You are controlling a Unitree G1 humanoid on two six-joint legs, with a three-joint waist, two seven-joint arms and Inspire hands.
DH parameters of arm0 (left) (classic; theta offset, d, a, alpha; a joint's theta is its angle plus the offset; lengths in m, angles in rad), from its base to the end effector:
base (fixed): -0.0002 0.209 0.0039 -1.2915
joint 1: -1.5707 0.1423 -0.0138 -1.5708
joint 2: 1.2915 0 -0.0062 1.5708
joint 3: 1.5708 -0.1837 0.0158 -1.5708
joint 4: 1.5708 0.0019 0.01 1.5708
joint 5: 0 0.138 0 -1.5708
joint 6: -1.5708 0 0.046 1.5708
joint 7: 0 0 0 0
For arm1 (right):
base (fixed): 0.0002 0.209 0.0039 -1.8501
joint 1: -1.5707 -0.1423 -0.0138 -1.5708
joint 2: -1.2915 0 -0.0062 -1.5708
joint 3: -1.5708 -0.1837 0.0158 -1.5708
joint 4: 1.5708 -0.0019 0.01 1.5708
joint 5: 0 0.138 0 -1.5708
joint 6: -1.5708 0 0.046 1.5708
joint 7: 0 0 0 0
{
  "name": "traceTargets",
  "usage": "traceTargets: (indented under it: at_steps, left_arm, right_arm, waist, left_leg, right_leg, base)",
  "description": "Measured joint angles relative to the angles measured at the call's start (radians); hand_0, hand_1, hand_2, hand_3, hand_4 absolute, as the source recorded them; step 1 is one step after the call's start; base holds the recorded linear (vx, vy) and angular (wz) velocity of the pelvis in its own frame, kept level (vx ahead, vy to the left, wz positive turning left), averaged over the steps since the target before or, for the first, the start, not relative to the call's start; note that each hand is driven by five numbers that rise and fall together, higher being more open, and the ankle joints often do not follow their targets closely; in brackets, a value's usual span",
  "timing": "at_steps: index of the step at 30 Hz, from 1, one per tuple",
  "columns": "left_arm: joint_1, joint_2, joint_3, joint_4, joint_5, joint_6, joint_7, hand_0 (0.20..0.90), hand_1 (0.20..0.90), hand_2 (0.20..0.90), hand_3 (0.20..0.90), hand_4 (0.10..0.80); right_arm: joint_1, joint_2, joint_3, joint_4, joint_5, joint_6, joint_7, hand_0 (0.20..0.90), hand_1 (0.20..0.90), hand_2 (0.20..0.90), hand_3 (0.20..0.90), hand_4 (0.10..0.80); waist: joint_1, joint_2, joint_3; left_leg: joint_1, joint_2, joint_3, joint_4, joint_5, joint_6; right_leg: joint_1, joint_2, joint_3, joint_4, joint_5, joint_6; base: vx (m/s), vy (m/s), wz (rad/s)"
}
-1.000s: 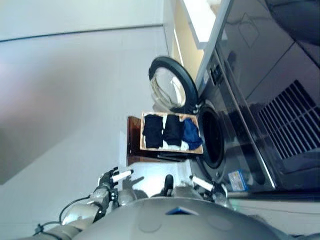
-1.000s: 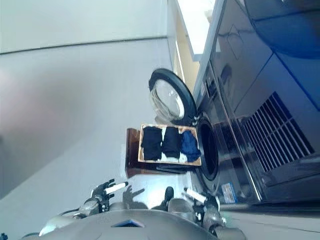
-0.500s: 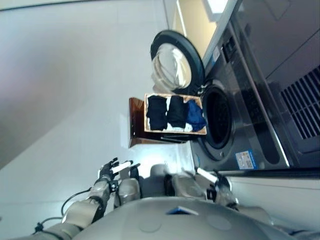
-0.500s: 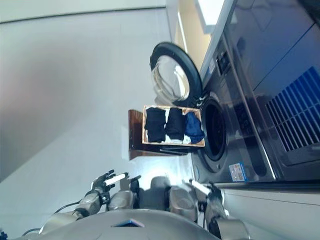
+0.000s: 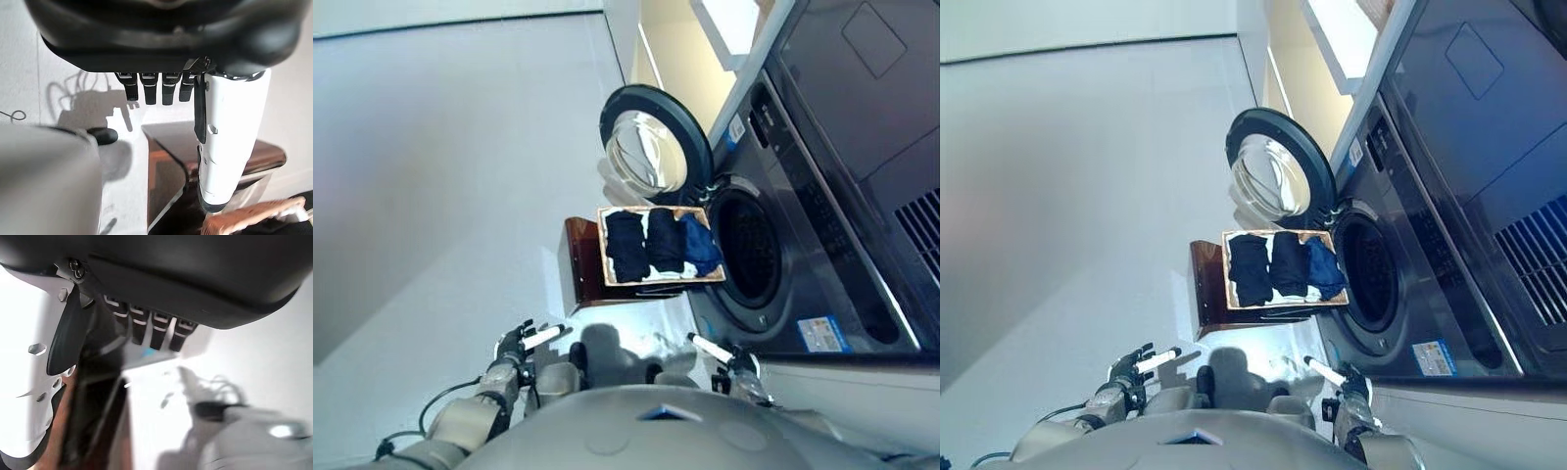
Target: Pick up the clothes and place them into the washing machine
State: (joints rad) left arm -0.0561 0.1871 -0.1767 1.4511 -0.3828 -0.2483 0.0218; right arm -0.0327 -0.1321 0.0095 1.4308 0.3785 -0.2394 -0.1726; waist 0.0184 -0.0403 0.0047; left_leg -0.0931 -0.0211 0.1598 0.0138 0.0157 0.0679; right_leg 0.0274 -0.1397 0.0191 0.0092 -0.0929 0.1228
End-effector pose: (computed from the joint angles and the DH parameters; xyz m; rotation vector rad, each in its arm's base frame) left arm 0.0636 0.2131 -0.1199 0.0160 1.1278 0.2666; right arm 0.0577 -0.1998 -0.1234 0.0513 1.1383 -0.5077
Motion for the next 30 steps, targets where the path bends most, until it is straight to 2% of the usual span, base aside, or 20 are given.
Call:
traceTargets:
  at_steps: [2,3,8,9,10,12,14,15,16,18,19,20,22,23,26,27,30]
  left_arm:
    - [0.015,-0.001,0.002,-0.001,-0.002,0.0,0.0,0.9,0.9,0.9,0.9,0.8]
    - [0.025,0.0,0.001,0.001,0.0,0.001,0.0,0.9,0.9,0.9,0.9,0.8]
    - [0.045,0.011,0.001,0.002,0.001,0.002,-0.002,0.9,0.9,0.9,0.9,0.8]
    - [0.05,0.016,0.003,0.002,0.008,0.002,-0.002,0.9,0.9,0.9,0.9,0.8]
    - [0.052,0.016,0.002,0.002,0.012,0.002,-0.002,0.9,0.9,0.9,0.9,0.8]
    - [0.048,0.021,0.002,0.003,0.026,0.001,-0.003,0.9,0.9,0.9,0.9,0.8]
    - [0.038,0.016,-0.001,0.006,0.032,0.002,-0.007,0.9,0.9,0.9,0.9,0.8]
    - [0.032,0.013,0.0,0.007,0.034,0.002,-0.009,0.9,0.9,0.9,0.9,0.8]
    - [0.019,0.007,-0.005,0.01,0.04,0.0,-0.014,0.9,0.9,0.9,0.9,0.8]
    - [0.01,0.005,-0.004,0.012,0.044,0.001,-0.018,0.9,0.9,0.9,0.9,0.8]
    - [0.012,0.007,-0.005,0.01,0.044,0.001,-0.017,0.9,0.9,0.9,0.9,0.8]
    - [0.015,0.007,-0.004,0.01,0.043,0.002,-0.016,0.9,0.9,0.9,0.9,0.8]
    - [0.015,0.008,-0.002,0.011,0.043,0.002,-0.015,0.9,0.9,0.9,0.9,0.8]
    - [0.017,0.008,-0.003,0.014,0.043,0.002,-0.014,0.9,0.9,0.9,0.9,0.8]
    - [0.028,0.009,0.0,0.032,0.043,0.002,-0.008,0.9,0.9,0.9,0.9,0.8]
    - [0.032,0.009,0.002,0.037,0.042,0.001,-0.004,0.9,0.9,0.9,0.9,0.8]
    - [0.044,0.019,0.007,0.043,0.033,0.001,0.001,0.9,0.9,0.9,0.9,0.8]
  right_arm:
    - [0.005,-0.003,0.0,0.002,0.0,0.0,0.0,0.9,0.9,0.9,0.9,0.8]
    - [0.009,-0.006,-0.001,0.009,0.0,0.001,0.0,0.9,0.9,0.9,0.9,0.8]
    - [0.049,-0.009,-0.002,0.041,0.001,0.005,-0.001,0.9,0.9,0.9,0.9,0.8]
    - [0.058,-0.013,-0.004,0.046,0.002,0.013,-0.001,0.9,0.9,0.9,0.9,0.8]
    - [0.061,-0.016,-0.007,0.046,0.002,0.017,-0.001,0.9,0.9,0.9,0.9,0.8]
    - [0.057,-0.022,-0.01,0.045,0.003,0.02,-0.001,0.9,0.9,0.9,0.9,0.8]
    - [0.047,-0.032,-0.011,0.034,0.005,0.019,-0.001,0.9,0.9,0.9,0.9,0.8]
    - [0.045,-0.034,-0.009,0.034,0.006,0.018,-0.001,0.9,0.9,0.9,0.9,0.8]
    - [0.021,-0.042,-0.01,0.025,0.008,0.017,-0.002,0.9,0.9,0.9,0.9,0.8]
    - [0.003,-0.044,-0.01,0.012,0.015,0.014,-0.001,0.9,0.9,0.9,0.9,0.8]
    - [0.004,-0.042,-0.01,0.007,0.015,0.014,-0.001,0.9,0.9,0.9,0.9,0.8]
    - [0.005,-0.042,-0.009,0.004,0.015,0.014,-0.001,0.9,0.9,0.9,0.9,0.8]
    - [0.015,-0.042,-0.011,0.002,0.015,0.015,-0.001,0.9,0.9,0.9,0.9,0.8]
    - [0.014,-0.044,-0.015,0.001,0.015,0.017,-0.002,0.9,0.9,0.9,0.9,0.8]
    - [0.017,-0.041,-0.017,-0.003,0.015,0.02,-0.002,0.9,0.9,0.9,0.9,0.8]
    - [0.02,-0.039,-0.017,-0.003,0.014,0.021,-0.002,0.9,0.9,0.9,0.9,0.8]
    - [0.029,-0.027,-0.017,-0.017,0.013,0.021,-0.002,0.9,0.9,0.9,0.9,0.8]
  waist:
    - [-0.001,0.008,-0.008]
    - [-0.001,0.013,-0.012]
    - [-0.004,0.0,-0.035]
    - [-0.005,-0.004,-0.05]
    - [-0.005,-0.006,-0.052]
    - [-0.007,-0.012,-0.05]
    - [-0.009,0.002,-0.038]
    - [-0.013,0.006,-0.034]
    - [-0.02,0.022,-0.009]
    - [-0.035,0.03,0.028]
    - [-0.034,0.039,0.038]
    - [-0.032,0.043,0.045]
    - [-0.035,0.051,0.052]
    - [-0.033,0.061,0.066]
    - [-0.052,0.072,0.083]
    - [-0.062,0.067,0.084]
    - [-0.068,0.034,0.097]
  left_leg:
    - [-0.001,0.0,0.0,0.0,-0.008,-0.007]
    - [-0.001,0.0,0.001,0.001,-0.009,-0.009]
    - [-0.002,-0.003,0.002,-0.006,-0.01,-0.004]
    - [0.001,-0.016,0.011,-0.012,-0.01,0.004]
    - [0.005,-0.009,0.014,-0.018,-0.008,0.008]
    - [0.025,-0.025,0.027,-0.024,-0.012,0.018]
    - [0.035,-0.014,0.029,-0.033,-0.02,0.028]
    - [0.036,-0.022,0.028,-0.034,-0.028,0.034]
    - [0.04,-0.018,0.03,-0.03,-0.027,0.049]
    - [0.068,-0.031,0.034,-0.035,-0.03,0.073]
    - [0.073,-0.038,0.042,-0.031,-0.038,0.09]
    - [0.07,-0.041,0.049,-0.035,-0.039,0.092]
    - [0.074,-0.048,0.055,-0.041,-0.04,0.097]
    - [0.075,-0.049,0.056,-0.043,-0.032,0.088]
    - [0.085,-0.062,0.034,-0.056,-0.025,0.081]
    - [0.086,-0.073,0.022,-0.062,-0.024,0.081]
    - [0.125,-0.093,-0.004,-0.089,-0.019,0.089]
  right_leg:
    - [0.0,-0.001,0.0,-0.001,-0.002,-0.001]
    - [-0.002,-0.004,0.002,-0.002,-0.007,-0.011]
    - [-0.011,-0.007,0.007,0.006,-0.003,-0.001]
    - [-0.018,-0.012,0.017,0.009,-0.001,0.003]
    - [-0.017,-0.013,0.02,0.016,-0.002,0.005]
    - [-0.031,-0.013,0.024,0.062,-0.004,0.013]
    - [-0.075,-0.011,0.027,0.161,-0.009,0.017]
    - [-0.093,-0.01,0.026,0.197,-0.007,0.018]
    - [-0.16,-0.01,0.023,0.333,-0.006,0.012]
    - [-0.206,-0.023,0.018,0.452,0.009,0.009]
    - [-0.243,-0.042,-0.003,0.496,0.024,-0.009]
    - [-0.247,-0.056,-0.037,0.512,0.018,-0.017]
    - [-0.262,-0.077,-0.079,0.485,0.006,-0.024]
    - [-0.261,-0.089,-0.089,0.415,0.012,-0.014]
    - [-0.241,-0.113,-0.078,0.188,0.064,0.056]
    - [-0.239,-0.118,-0.05,0.115,0.093,0.078]
    - [-0.241,-0.129,-0.049,0.022,0.182,0.069]
  base:
    - [0.059,0.049,-0.02]
    - [0.071,0.075,-0.03]
    - [0.06,0.097,-0.05]
    - [0.053,0.14,-0.16]
    - [0.046,0.155,-0.18]
    - [0.021,0.215,-0.23]
    - [-0.028,0.207,-0.23]
    - [-0.042,0.14,-0.2]
    - [-0.017,0.129,-0.1]
    - [0.052,0.195,-0.13]
    - [0.146,0.12,-0.23]
    - [0.131,0.051,-0.16]
    - [0.125,-0.048,-0.04]
    - [0.21,-0.106,-0.16]
    - [0.204,-0.126,0.01]
    - [0.181,-0.139,0.26]
    - [0.131,-0.149,0.28]
